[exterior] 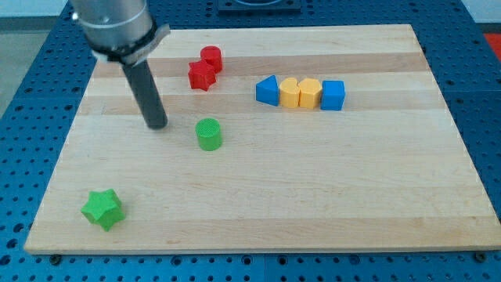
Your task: Move the green circle to the top right of the green star
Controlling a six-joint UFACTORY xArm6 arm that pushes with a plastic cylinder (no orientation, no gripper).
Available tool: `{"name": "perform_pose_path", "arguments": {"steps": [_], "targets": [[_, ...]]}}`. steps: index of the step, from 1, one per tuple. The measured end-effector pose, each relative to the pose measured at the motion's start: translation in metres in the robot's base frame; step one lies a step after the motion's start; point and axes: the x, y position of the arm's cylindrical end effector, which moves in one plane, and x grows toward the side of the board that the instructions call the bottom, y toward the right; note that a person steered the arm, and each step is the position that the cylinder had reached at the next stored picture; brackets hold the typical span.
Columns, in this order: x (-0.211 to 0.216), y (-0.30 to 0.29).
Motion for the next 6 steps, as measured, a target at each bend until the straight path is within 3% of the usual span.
{"name": "perform_pose_path", "arguments": {"steps": [2,6], "targets": [[-0.02,0.06],[0.069,0.092]]}}
